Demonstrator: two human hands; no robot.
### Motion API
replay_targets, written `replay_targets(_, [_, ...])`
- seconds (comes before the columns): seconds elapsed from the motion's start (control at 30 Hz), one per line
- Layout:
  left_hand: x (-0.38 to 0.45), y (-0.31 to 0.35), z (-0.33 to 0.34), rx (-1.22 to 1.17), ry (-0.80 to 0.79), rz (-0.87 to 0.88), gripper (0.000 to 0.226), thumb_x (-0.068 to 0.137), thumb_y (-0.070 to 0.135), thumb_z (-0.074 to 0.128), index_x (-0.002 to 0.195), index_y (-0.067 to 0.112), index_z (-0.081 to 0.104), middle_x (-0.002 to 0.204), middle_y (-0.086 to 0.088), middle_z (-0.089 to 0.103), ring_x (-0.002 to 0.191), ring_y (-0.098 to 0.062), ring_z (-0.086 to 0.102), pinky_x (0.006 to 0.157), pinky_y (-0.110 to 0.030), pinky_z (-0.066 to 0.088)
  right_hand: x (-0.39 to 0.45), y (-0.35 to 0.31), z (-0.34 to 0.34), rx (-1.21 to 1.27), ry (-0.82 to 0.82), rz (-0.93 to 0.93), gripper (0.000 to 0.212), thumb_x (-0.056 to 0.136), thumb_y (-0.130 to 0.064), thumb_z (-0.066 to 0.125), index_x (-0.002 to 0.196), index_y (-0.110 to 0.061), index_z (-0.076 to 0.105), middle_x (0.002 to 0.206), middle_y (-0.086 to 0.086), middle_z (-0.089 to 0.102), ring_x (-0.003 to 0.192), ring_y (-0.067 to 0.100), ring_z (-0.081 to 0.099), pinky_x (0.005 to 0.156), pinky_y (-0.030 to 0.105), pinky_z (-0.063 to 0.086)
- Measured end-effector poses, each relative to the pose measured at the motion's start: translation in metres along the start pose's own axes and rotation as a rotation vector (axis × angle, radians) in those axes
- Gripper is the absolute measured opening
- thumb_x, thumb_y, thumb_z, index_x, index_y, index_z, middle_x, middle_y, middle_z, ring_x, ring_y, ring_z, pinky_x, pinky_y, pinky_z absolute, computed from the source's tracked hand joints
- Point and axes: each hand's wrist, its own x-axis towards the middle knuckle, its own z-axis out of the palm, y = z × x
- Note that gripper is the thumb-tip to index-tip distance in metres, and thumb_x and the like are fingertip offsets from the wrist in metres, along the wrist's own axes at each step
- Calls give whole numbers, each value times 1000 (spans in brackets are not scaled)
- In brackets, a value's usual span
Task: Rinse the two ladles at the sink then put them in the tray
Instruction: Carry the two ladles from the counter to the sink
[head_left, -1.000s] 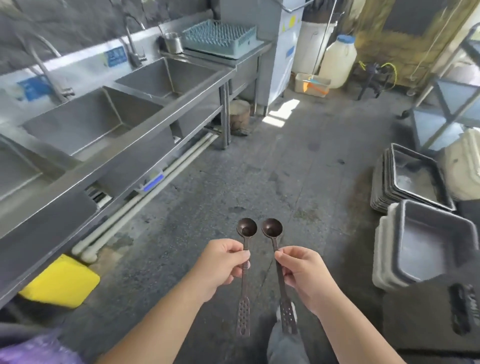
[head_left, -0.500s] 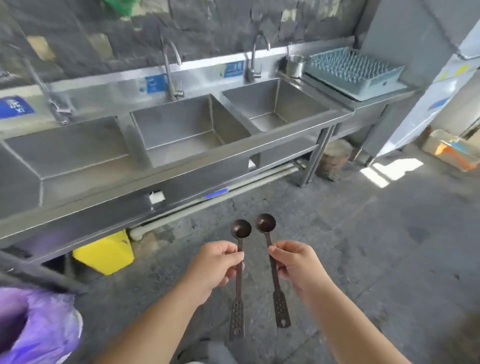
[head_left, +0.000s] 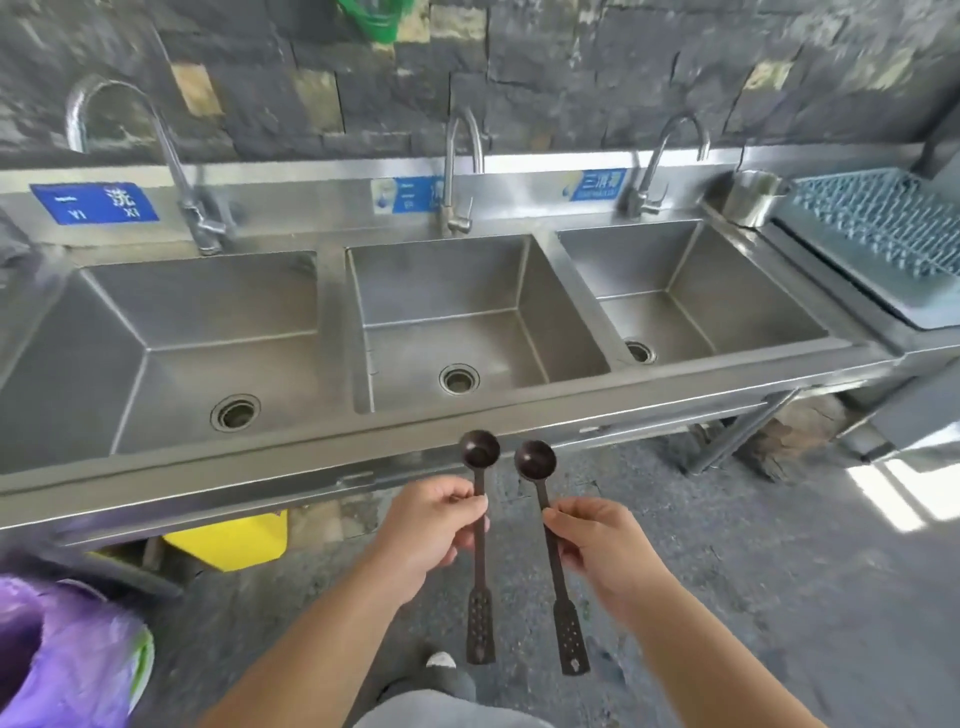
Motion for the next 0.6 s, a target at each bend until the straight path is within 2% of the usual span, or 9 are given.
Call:
replay_targets(0.13, [60,34,-16,20,30,-26,16,88,16,66,73,18,72,73,-5,76,52,-11,62,40,-19,33,61,-42,10,-10,-40,16,17,89,-8,65,76,0,71,68,12,55,59,18,45,57,28,34])
replay_targets(0.3, [125,68,-25,9,84,-44,12,88,16,66,78,17,72,73,-3,77,53,-10,65,41,-22,32,139,-81,11,-6,-54,33,27,89,-6,65,65,-13,73,56,3,54,50,11,44,51,24,34])
replay_targets(0.43, [186,89,-25,0,151,-87,7,90,15,64,85,13,69,71,-2,75,50,-6,63,39,-19,32,215,-108,4,16,-101,62,28,89,-1,63,64,-10,72,56,5,54,49,12,45,50,23,36])
replay_targets(0.6, [268,112,-23,6,227,-153,6,91,15,63,93,11,67,82,-4,70,48,0,63,39,-12,38,314,-139,-4,-38,-154,113,27,88,-3,65,63,-10,74,61,6,62,53,12,51,57,26,44])
